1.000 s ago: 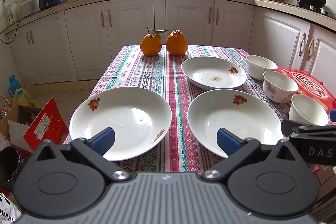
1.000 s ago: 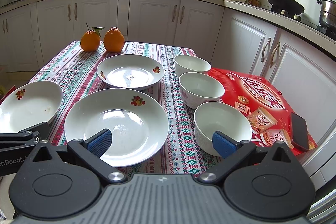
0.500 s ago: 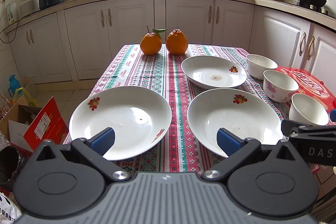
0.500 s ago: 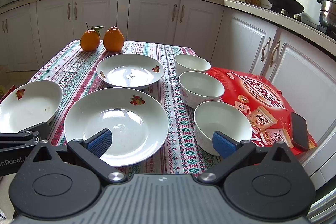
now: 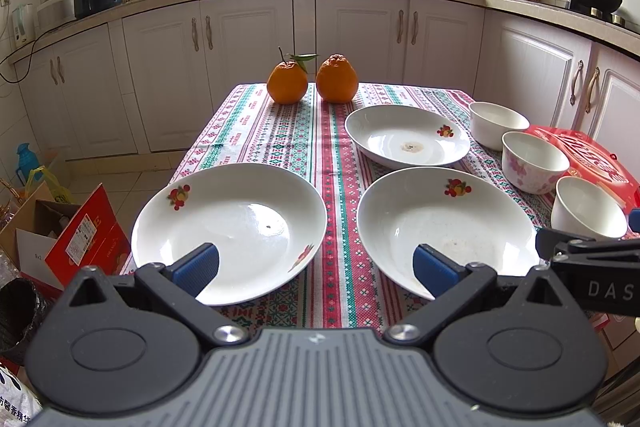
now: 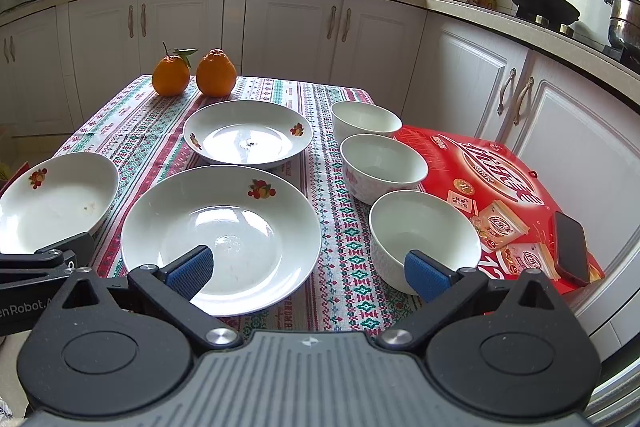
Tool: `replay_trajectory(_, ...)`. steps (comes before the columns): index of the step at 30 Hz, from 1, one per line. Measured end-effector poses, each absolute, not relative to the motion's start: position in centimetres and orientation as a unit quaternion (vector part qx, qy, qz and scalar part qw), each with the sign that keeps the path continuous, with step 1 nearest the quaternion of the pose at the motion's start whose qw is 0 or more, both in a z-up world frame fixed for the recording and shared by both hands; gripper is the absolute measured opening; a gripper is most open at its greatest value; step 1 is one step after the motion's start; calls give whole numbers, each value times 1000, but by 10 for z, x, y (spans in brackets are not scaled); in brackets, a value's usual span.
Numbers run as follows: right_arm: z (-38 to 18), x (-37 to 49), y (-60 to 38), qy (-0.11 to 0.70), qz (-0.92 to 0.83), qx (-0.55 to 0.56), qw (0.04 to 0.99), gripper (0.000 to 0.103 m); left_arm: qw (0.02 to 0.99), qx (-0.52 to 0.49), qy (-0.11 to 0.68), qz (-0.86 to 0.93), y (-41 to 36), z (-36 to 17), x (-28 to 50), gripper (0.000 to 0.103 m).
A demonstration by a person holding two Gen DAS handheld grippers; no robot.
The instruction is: Organize plates and bowls
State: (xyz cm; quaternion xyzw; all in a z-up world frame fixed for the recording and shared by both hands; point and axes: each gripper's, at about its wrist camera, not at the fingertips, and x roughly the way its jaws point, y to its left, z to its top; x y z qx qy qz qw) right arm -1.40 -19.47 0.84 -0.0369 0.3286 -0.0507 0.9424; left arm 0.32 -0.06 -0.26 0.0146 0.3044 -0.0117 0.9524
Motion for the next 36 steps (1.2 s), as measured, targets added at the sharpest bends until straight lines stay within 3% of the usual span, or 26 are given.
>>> replay_trajectory(28,13,-5,-197,332,-29,-34,942,103,954,12,299,-22,3,-5,5,102)
replay_trajectory(36,37,12,-206,286,29,-16,958,103,961,37,271,-35,28,11,7,102)
